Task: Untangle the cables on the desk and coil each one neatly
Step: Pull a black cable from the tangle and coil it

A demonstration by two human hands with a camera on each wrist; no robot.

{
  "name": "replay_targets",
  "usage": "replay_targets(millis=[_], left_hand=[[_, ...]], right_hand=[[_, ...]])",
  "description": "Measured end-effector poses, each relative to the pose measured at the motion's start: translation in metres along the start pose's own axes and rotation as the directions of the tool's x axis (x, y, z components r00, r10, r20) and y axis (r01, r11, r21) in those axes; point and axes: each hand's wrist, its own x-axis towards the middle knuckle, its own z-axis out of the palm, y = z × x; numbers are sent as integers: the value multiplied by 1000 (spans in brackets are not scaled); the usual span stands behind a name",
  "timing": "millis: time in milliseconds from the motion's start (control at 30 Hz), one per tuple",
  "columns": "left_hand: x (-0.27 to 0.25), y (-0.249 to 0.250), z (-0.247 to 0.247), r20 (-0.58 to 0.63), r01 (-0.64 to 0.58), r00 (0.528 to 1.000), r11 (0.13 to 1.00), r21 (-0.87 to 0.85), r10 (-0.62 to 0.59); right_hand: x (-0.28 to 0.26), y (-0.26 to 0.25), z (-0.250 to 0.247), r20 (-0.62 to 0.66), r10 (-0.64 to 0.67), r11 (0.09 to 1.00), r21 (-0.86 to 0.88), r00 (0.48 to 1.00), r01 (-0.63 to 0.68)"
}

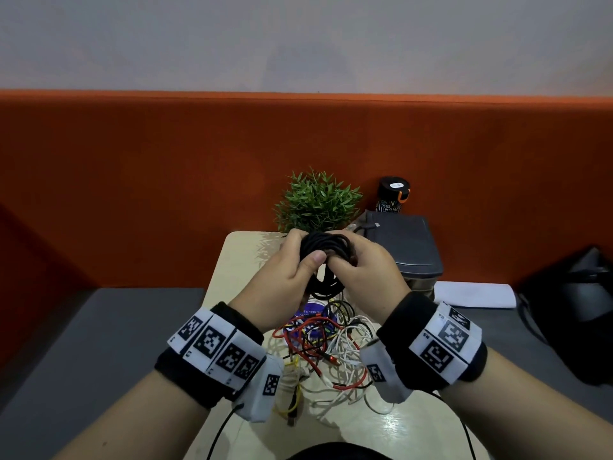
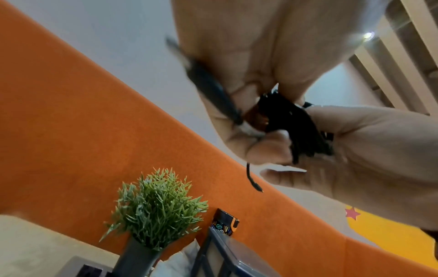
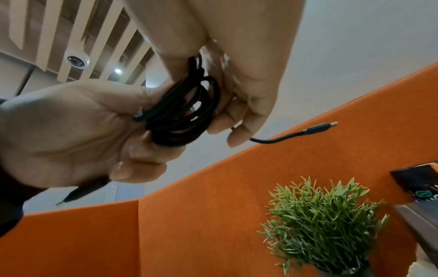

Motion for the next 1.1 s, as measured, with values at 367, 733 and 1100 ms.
replay_targets(millis=[367, 733, 1100], left_hand=[[-3, -1, 4, -27, -60, 998, 992, 111, 63], [-8, -4, 9, -46, -98, 992, 946, 310, 118], [-6, -4, 7, -38, -63, 995, 901, 428, 88]], right_hand=[[-4, -4, 3, -36, 159, 984, 90, 987, -155], [-6, 1, 11, -46, 238, 947, 234, 970, -221], [-6, 6, 21, 14, 365, 795, 516, 931, -320]])
